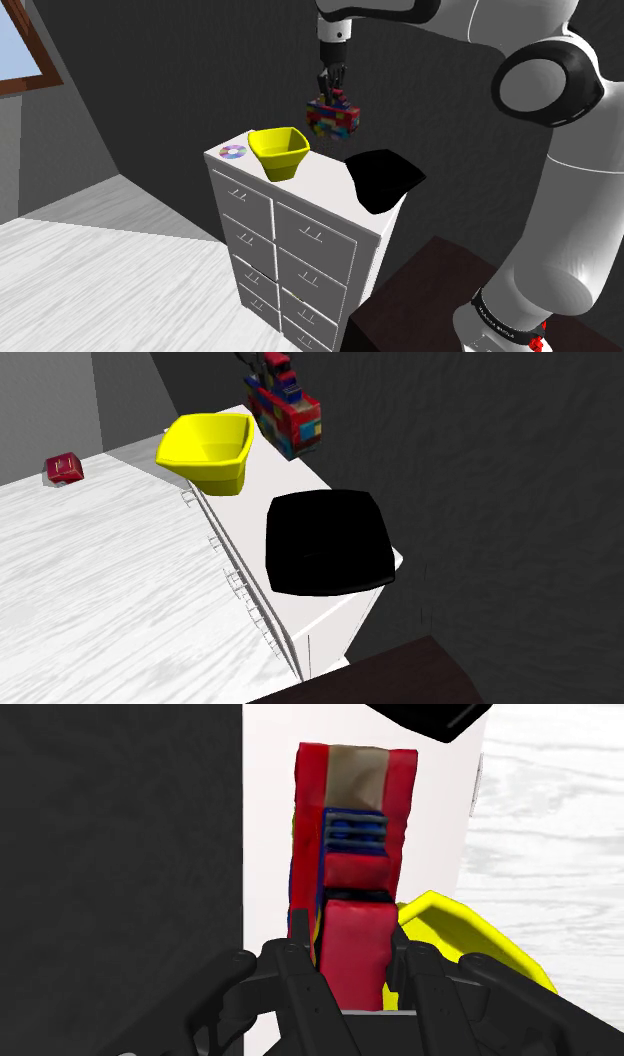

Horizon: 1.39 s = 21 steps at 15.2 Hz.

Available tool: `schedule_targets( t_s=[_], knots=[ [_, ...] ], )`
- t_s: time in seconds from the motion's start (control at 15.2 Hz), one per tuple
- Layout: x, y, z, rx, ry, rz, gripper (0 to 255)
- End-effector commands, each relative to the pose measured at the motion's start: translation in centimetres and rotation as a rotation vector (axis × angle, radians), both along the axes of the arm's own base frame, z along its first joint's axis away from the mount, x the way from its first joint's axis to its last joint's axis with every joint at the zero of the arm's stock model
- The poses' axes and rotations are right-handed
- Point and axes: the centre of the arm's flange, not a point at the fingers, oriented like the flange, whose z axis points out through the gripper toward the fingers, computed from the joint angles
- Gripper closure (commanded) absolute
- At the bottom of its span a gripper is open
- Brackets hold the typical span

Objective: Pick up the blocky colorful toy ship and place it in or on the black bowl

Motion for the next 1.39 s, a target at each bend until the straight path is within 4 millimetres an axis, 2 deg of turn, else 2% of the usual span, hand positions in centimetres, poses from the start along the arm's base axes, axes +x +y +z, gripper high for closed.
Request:
schedule_targets(
  t_s=[0.0, 0.53, 1.32],
  knots=[
    [0.0, 0.0, 1.2, 0.000, -0.001, 0.000, 255],
    [0.0, 0.0, 5.4, 0.000, -0.001, 0.000, 255],
    [-15.5, -0.8, 8.6, 0.000, -0.001, 0.000, 255]
  ],
)
